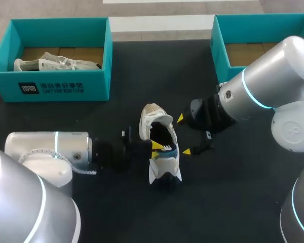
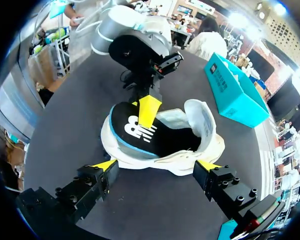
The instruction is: Take the shoe out of the shoebox, open the shoe tongue, remove and reinsert the insole, then place the shoe into the shoebox
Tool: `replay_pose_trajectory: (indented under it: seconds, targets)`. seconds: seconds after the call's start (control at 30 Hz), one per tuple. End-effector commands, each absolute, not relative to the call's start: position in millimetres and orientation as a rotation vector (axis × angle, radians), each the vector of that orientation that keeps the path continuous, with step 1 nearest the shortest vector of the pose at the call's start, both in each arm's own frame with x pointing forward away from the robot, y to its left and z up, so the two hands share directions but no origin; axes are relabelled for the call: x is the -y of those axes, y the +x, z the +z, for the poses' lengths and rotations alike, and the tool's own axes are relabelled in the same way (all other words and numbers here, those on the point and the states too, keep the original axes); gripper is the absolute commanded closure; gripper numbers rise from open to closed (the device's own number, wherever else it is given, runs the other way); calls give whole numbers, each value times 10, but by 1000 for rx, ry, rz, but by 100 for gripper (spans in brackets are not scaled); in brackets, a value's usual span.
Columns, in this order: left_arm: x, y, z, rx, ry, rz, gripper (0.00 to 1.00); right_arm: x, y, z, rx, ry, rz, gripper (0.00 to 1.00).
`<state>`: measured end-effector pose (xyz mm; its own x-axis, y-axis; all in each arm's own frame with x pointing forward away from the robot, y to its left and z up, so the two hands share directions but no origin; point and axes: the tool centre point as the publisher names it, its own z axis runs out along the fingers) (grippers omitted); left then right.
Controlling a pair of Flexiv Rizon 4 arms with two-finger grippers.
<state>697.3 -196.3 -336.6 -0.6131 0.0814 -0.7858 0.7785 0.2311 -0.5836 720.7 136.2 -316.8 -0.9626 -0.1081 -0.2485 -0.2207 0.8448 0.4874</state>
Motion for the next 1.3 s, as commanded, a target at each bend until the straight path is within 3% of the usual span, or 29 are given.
replay_pose_trajectory:
  seconds: [0.03, 0.2, 0.33, 0.43, 0.73, 0.87, 0.93, 0.97, 1.0, 1.3]
  targets:
    - [2029, 7089, -3432, -1905, 792, -1398, 100, -1367, 7198, -3182, -2808, -252, 780, 0]
    - [1989, 7133, -3475, -1929, 787, -1378, 98, -1367, 7198, -3182, -2808, -252, 780, 0]
    - [1964, 7089, -3408, -1922, 791, -1388, 62, -1367, 7198, -3182, -2808, -252, 780, 0]
    - [1956, 7058, -3316, -1898, 795, -1407, 58, -1367, 7198, -3182, -2808, -252, 780, 0]
    - [2035, 6931, -3167, -1854, 841, -1449, 62, -1367, 7198, -3182, -2808, -252, 780, 0]
    - [2096, 6911, -3233, -1871, 852, -1464, 69, -1367, 7198, -3182, -2808, -252, 780, 0]
    - [2099, 6895, -3257, -1884, 858, -1467, 81, -1367, 7198, -3182, -2808, -252, 780, 0]
    - [2089, 6891, -3277, -1894, 862, -1466, 95, -1367, 7198, -3182, -2808, -252, 780, 0]
    - [2077, 6893, -3296, -1906, 866, -1462, 100, -1367, 7198, -3182, -2808, -252, 780, 0]
    - [1978, 6970, -3469, -2011, 867, -1444, 100, -1367, 7198, -3182, -2808, -252, 780, 0]
